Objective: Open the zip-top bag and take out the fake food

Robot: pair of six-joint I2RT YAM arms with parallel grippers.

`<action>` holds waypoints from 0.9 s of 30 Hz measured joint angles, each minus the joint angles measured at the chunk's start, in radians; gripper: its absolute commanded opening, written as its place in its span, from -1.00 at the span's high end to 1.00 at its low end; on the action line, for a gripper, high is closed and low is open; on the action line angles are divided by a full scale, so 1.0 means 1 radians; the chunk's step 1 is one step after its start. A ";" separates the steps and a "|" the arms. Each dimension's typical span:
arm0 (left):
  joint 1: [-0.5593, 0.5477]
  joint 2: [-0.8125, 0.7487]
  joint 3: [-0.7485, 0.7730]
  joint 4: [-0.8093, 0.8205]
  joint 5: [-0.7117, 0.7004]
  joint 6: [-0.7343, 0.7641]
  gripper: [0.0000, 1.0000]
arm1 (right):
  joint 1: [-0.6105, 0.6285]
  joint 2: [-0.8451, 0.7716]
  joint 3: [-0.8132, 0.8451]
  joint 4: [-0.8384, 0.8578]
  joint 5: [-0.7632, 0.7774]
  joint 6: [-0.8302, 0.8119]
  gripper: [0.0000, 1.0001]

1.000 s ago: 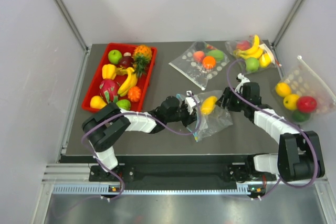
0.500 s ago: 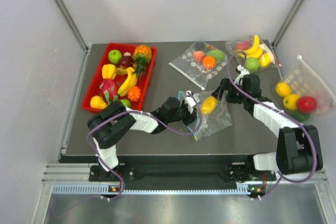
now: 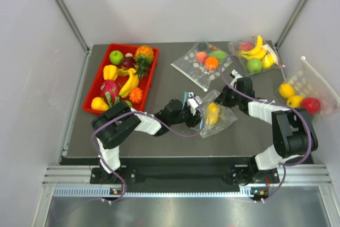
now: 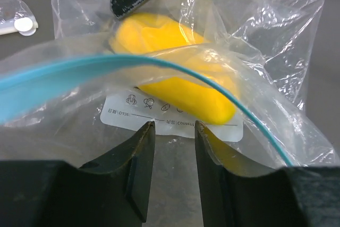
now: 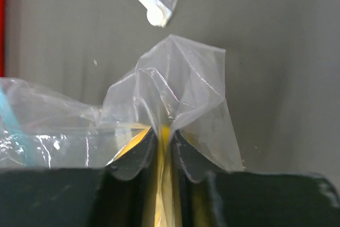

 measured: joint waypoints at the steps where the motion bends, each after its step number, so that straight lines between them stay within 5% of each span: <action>1: 0.000 0.002 0.000 0.005 0.000 0.000 0.13 | 0.000 0.007 -0.001 -0.002 0.002 0.001 0.86; 12: -0.017 0.025 -0.011 0.152 0.031 -0.111 0.05 | 0.000 0.009 -0.029 -0.002 0.038 0.001 1.00; 27: -0.098 0.148 0.045 0.238 -0.035 -0.227 -0.45 | 0.006 -0.111 -0.088 -0.026 0.091 -0.002 1.00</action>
